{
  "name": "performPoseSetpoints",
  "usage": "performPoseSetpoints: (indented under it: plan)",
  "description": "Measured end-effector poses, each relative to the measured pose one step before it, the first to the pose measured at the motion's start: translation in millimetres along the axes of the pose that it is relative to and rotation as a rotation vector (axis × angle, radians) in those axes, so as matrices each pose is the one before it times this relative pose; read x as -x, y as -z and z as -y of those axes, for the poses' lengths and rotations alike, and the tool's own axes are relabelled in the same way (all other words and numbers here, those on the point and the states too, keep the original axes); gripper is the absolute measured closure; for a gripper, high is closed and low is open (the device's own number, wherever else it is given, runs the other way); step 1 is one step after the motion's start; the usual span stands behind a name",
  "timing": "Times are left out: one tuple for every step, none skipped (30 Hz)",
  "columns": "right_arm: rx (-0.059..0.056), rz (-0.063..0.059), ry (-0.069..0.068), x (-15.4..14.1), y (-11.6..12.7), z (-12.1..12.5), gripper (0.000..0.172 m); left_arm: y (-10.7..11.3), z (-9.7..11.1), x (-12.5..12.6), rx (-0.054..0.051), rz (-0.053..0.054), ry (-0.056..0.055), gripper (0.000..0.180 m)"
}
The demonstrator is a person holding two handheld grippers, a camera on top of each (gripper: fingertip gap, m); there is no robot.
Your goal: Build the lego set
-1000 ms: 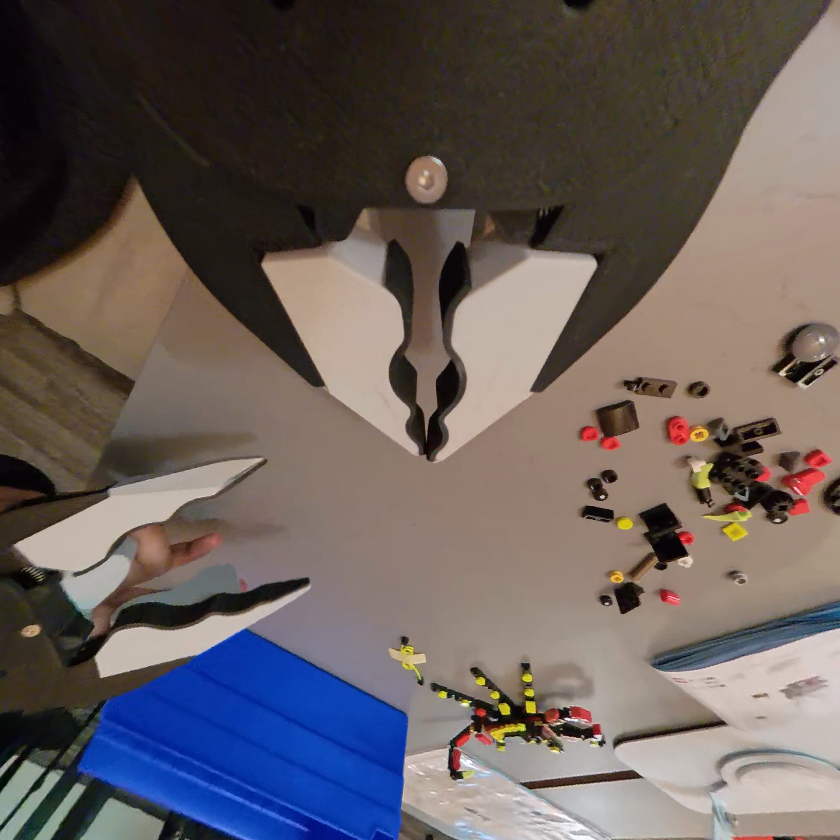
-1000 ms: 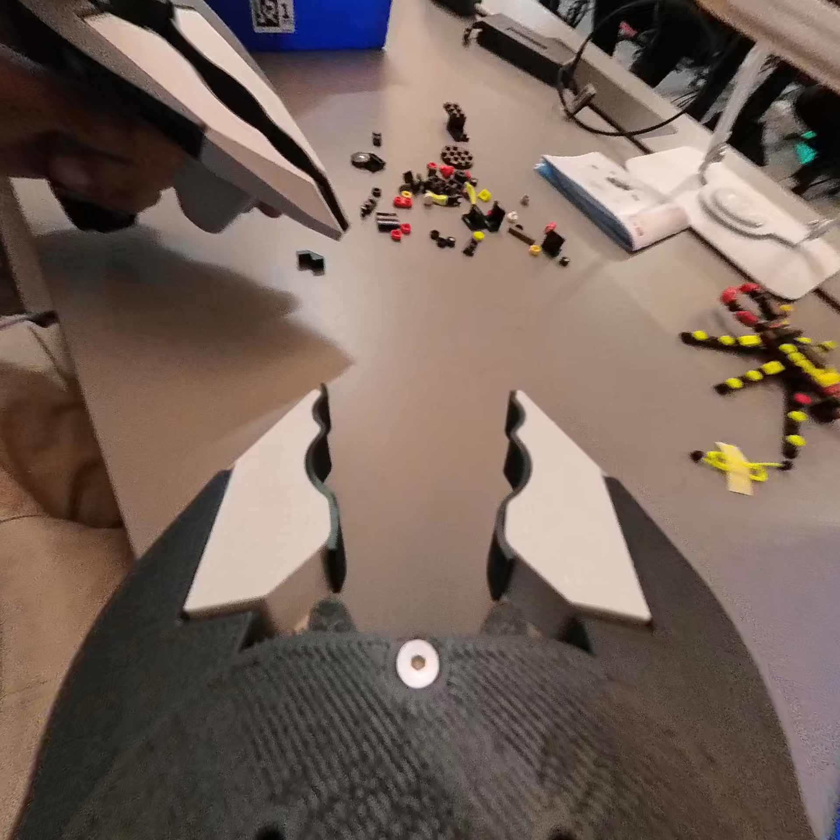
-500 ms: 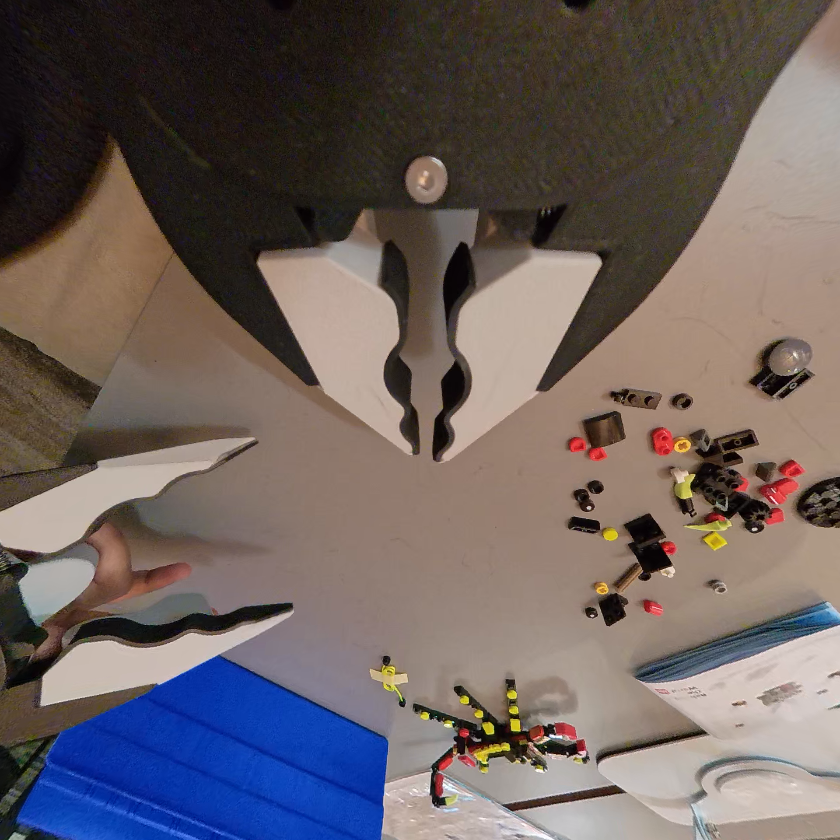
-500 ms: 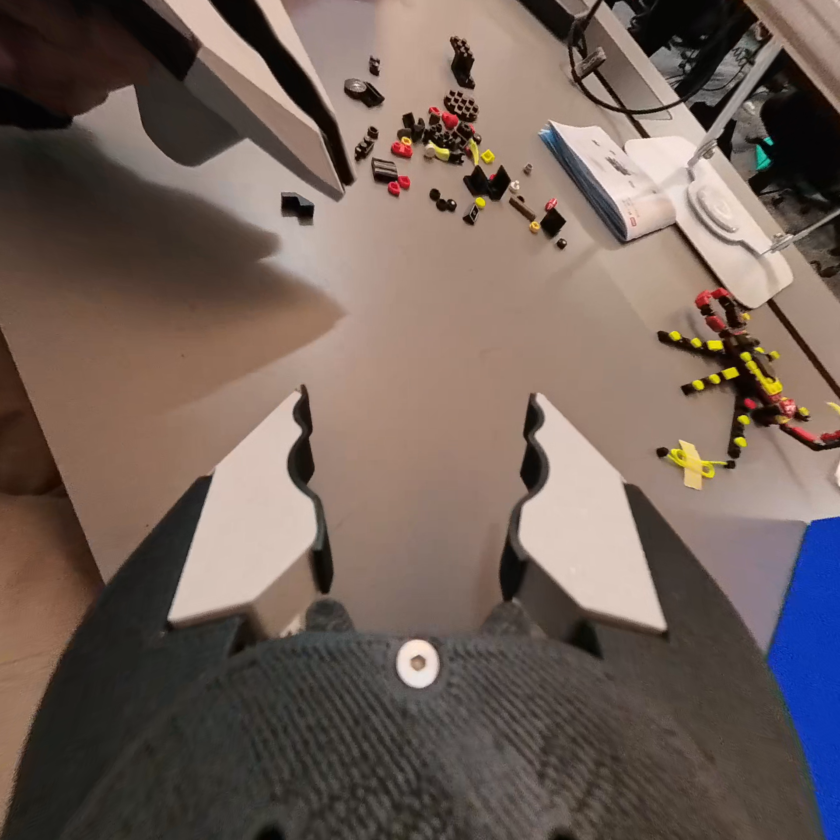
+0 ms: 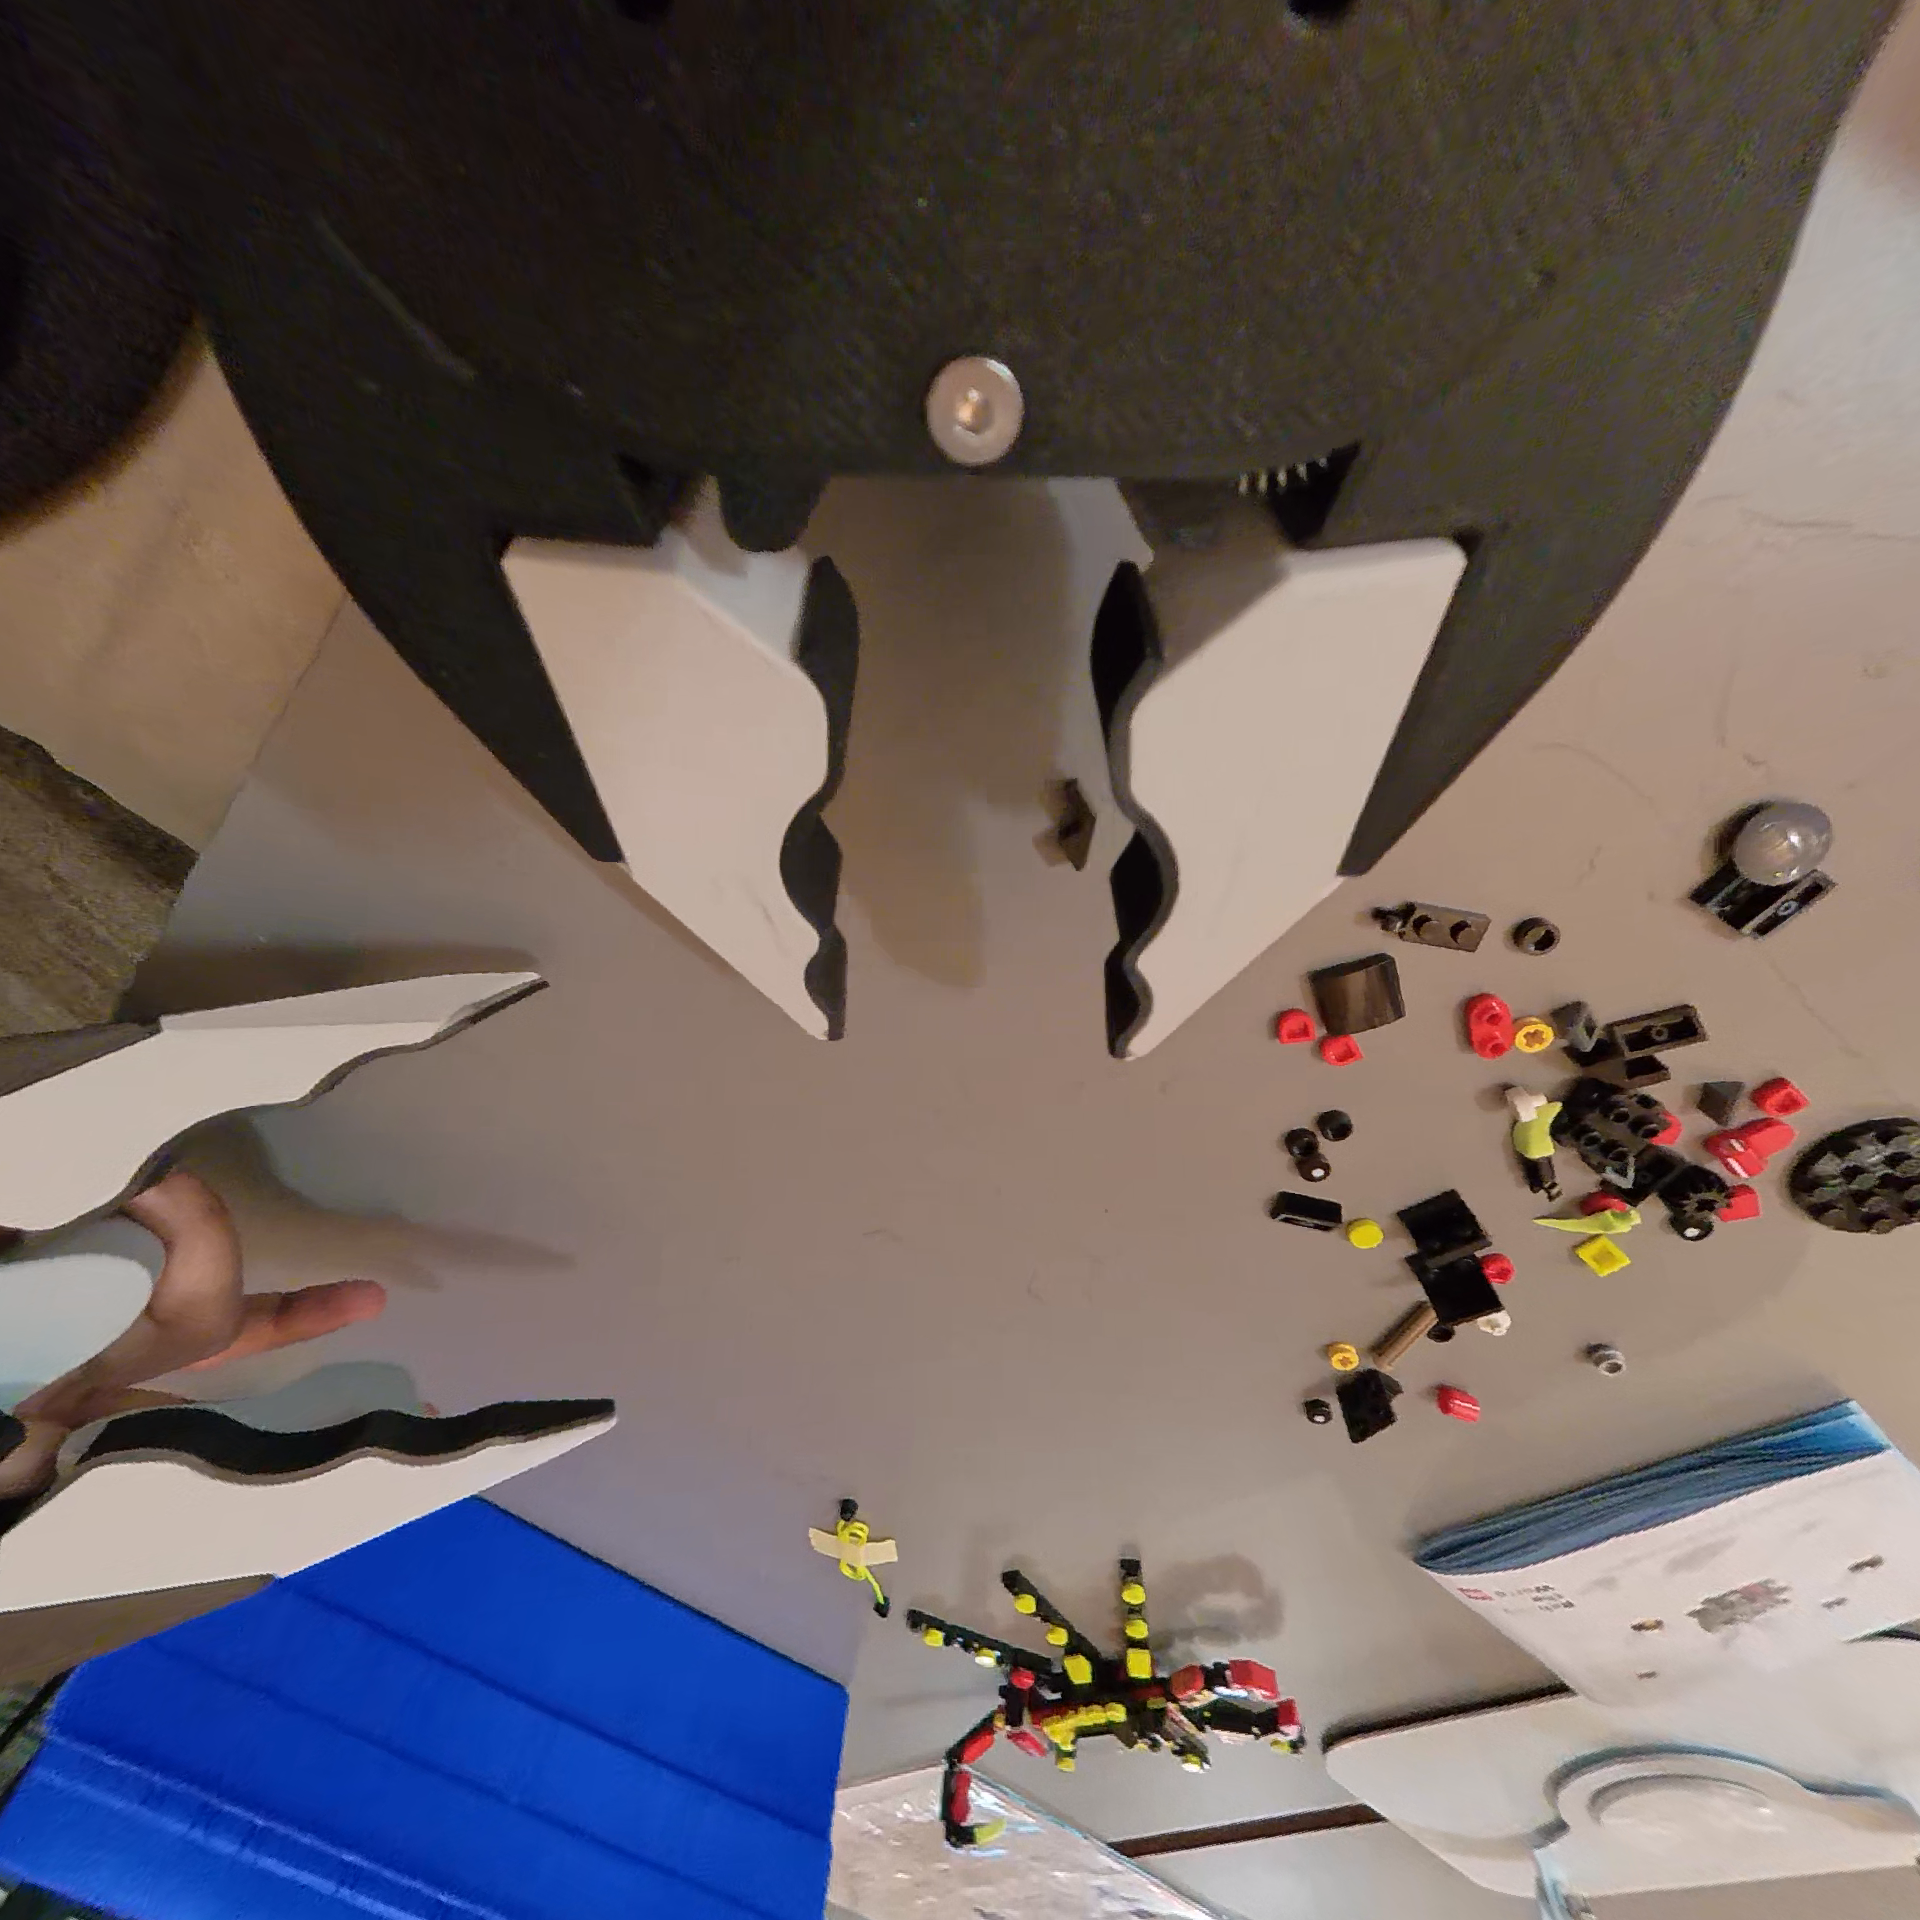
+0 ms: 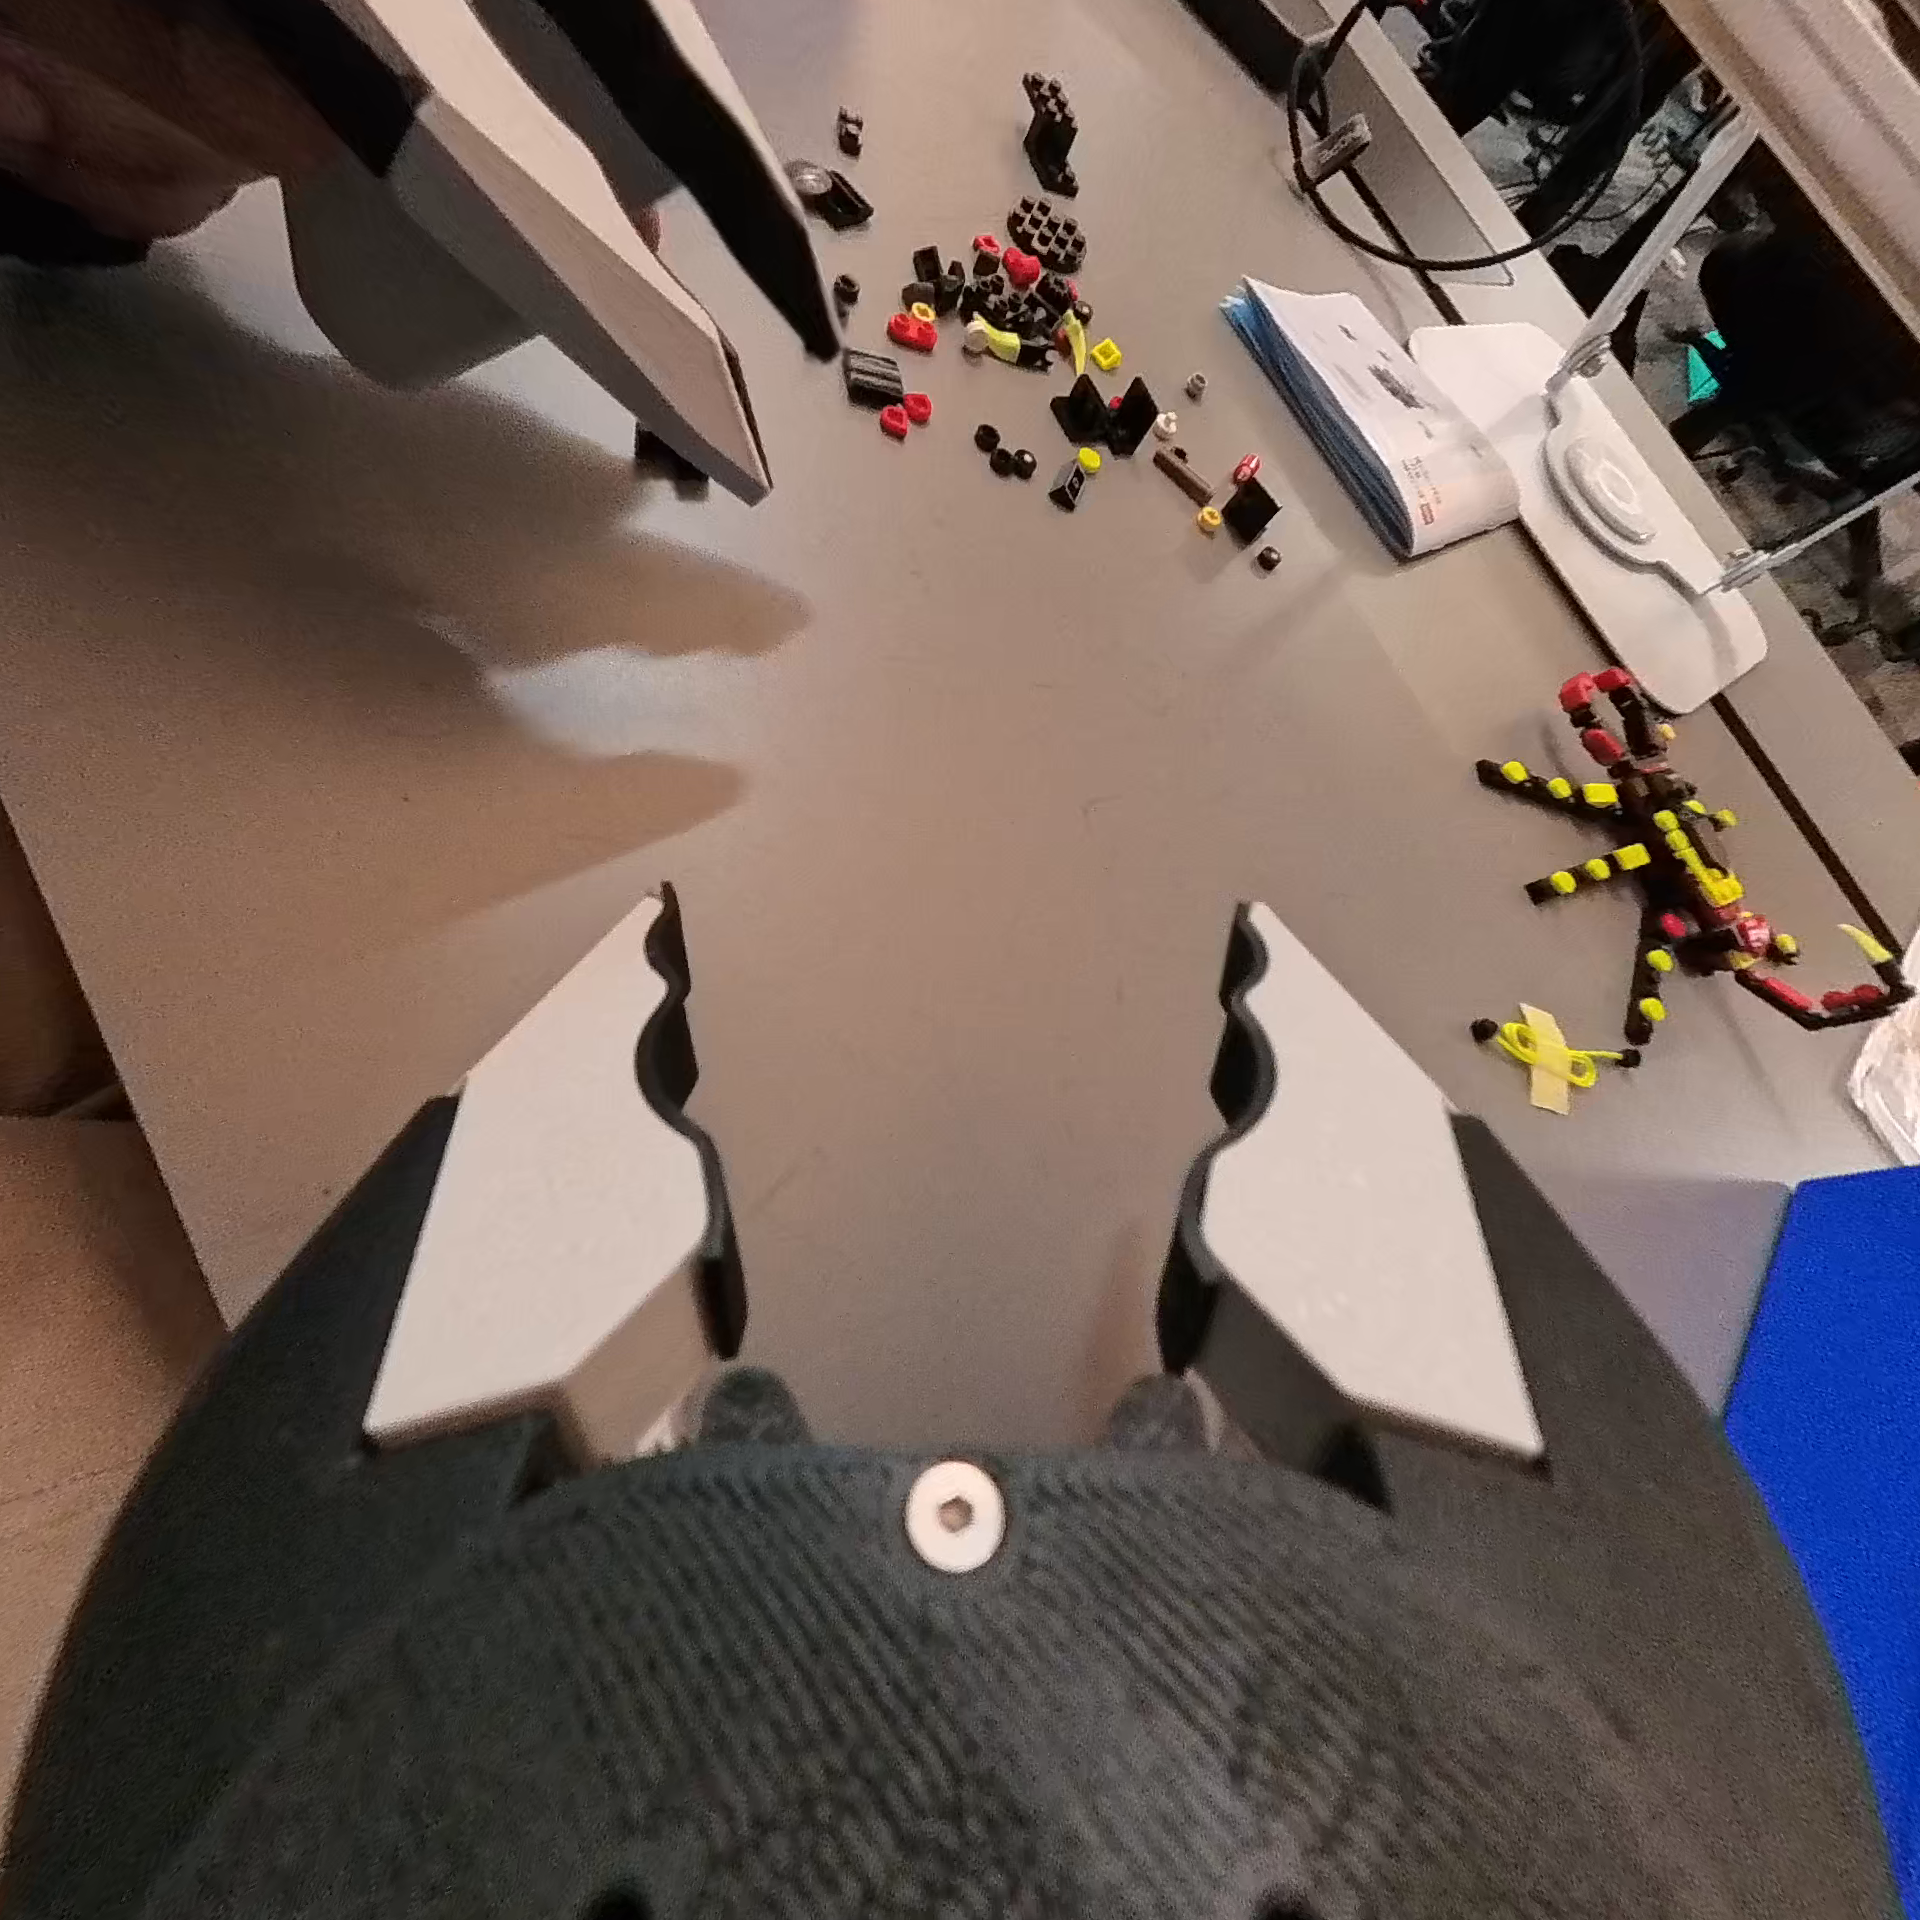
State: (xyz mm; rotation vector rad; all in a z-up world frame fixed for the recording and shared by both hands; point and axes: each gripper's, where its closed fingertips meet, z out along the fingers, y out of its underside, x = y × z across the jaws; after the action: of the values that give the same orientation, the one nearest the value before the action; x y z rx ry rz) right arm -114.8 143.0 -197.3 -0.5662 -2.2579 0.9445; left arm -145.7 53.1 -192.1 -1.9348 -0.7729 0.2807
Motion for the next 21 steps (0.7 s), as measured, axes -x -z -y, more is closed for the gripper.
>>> performPoseSetpoints:
  plan:
    - [-0.0028,-0.0015,-0.0082,-1.23,0.49,-0.11,0.068,0.34,0.91,2.54,-0.0063,0.0107,0.007,0.128]
    - [-0.0049,0.0004,-0.0123,-1.1,0.63,0.18,0.068,0.61,0.88,2.5,-0.006,0.0096,0.0079,0.124]
    - [-0.0059,0.0007,-0.0151,-1.26,0.8,0.26,0.068,0.5,0.63,2.76,-0.0046,0.0097,0.009,0.12]
    - [-0.0065,0.0011,-0.0155,-1.39,0.68,0.35,0.068,0.55,0.38,2.72,-0.0032,0.0086,0.0097,0.117]
    - [-0.007,0.0003,-0.0146,-1.42,0.78,0.44,0.067,0.51,0.23,2.07,-0.0016,0.0046,0.0092,0.114]
    - [-0.0066,-0.0007,-0.0121,-1.46,0.51,0.38,0.067,0.5,0.05,2.05,-0.0008,0.0042,0.0089,0.112]
    - [-0.0055,-0.0023,-0.0093,-1.6,0.4,0.11,0.067,0.48,0.24,2.0,-0.0015,0.0045,0.0083,0.11]
    - [-0.0044,-0.0038,-0.0074,-1.72,0.1,-0.06,0.067,0.62,0.33,1.59,-0.0023,0.0029,0.0075,0.109]
    - [-0.0041,-0.0025,-0.006,-1.39,-0.07,-0.38,0.068,0.68,0.34,1.65,-0.0024,0.0026,0.007,0.108]
    - [-0.0052,-0.0005,-0.0059,-1.21,-0.39,-0.33,0.07,0.51,0.14,1.9,-0.0017,0.0039,0.0068,0.107]
    - [-0.0073,-0.0019,-0.0067,-1.63,-0.38,-0.47,0.073,0.54,-0.16,2.1,-0.0008,0.004,0.0056,0.107]
    - [-0.0113,-0.0023,-0.0085,-2.2,-0.5,-0.09,0.077,0.22,-0.32,2.38,-0.0007,0.0047,0.0048,0.107]
    - [-0.0114,-0.0013,-0.0133,-2.57,-0.78,-0.42,0.08,0.12,-0.35,3.11,-0.0001,0.007,0.005,0.106]
    - [-0.0127,-0.0001,-0.0189,-3.3,-1.26,-0.49,0.082,-0.04,0.16,2.99,0.0005,0.0046,0.0111,0.106]
    - [-0.0145,0.0018,-0.0231,-3.6,-1.93,-0.42,0.083,-0.4,1.16,2.98,-0.0036,0.0015,0.0134,0.106]
    - [-0.0128,0.0033,-0.0262,-4.06,-2.53,-0.6,0.085,-0.71,1.59,3.36,-0.0059,0.0027,0.0166,0.106]
    - [-0.0061,0.0054,-0.0279,-4.04,-2.75,-0.63,0.087,-1.26,1.73,2.87,-0.0042,-0.0015,0.0187,0.107]
    - [0.0052,0.0107,-0.0218,-3.7,-2.75,0.01,0.09,-1.87,1.11,2.0,0.0001,-0.0071,0.0196,0.107]
    - [-0.0111,0.002,-0.0127,-4.17,-2.68,2.68,0.091,-2.43,0.81,1.97,0.0041,-0.009,0.0187,0.107]
    - [-0.0085,0.0011,-0.0029,-3.76,-2.99,2.24,0.092,-2.79,0.89,2.41,0.0064,-0.0072,0.0163,0.107]
    - [0.0063,0.0041,0.0034,-3.01,-4.07,0.31,0.094,-2.81,1.16,3.04,0.0064,-0.0044,0.0143,0.107]
